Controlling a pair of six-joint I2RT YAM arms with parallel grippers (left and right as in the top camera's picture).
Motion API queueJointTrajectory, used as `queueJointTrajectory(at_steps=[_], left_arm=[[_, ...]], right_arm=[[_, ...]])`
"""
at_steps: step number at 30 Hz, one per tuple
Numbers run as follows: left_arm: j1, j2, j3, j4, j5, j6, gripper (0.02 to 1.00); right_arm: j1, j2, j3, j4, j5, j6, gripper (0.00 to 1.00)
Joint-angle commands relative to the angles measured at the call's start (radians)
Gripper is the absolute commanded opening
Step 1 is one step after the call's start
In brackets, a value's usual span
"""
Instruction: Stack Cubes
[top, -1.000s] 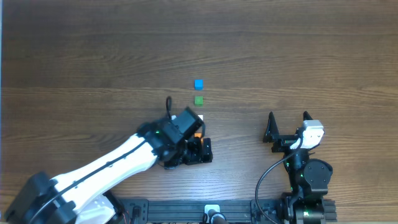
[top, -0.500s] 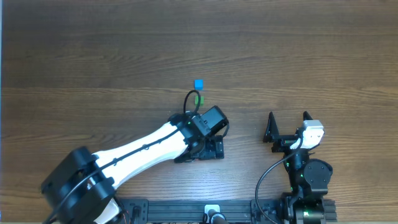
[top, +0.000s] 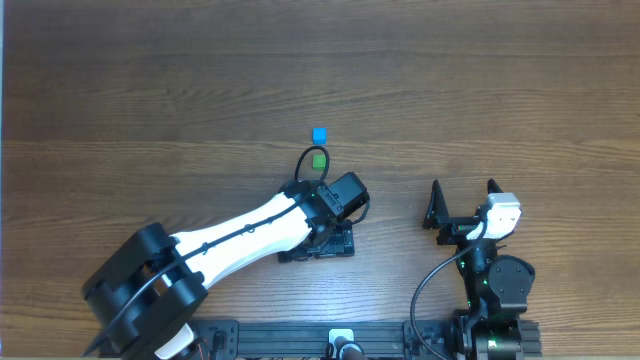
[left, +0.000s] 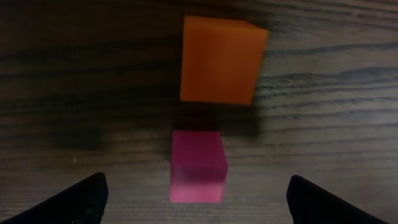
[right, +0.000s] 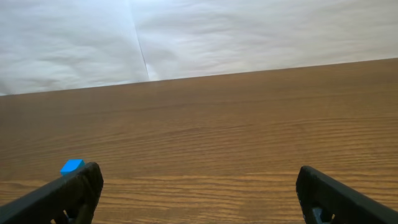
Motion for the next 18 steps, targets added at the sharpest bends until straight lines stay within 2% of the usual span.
queueJointTrajectory(at_steps=[1,14,18], left_arm=[[-0.004,0.024,0.017,0.0,-0.024,-0.009,0.904],[-0.004,0.07,0.017,0.03,-0.026,0.06,0.844],[-0.004,0.077,0.017,0.031,-0.023,0.065,0.794]], right_arm=[[-0.001,-0.001,-0.005,-0.004,-0.011,0.005,0.991],[-0.001,-0.001,-0.005,-0.004,-0.011,0.005,0.993],[-0.001,-0.001,-0.005,-0.004,-0.011,0.005,0.993]])
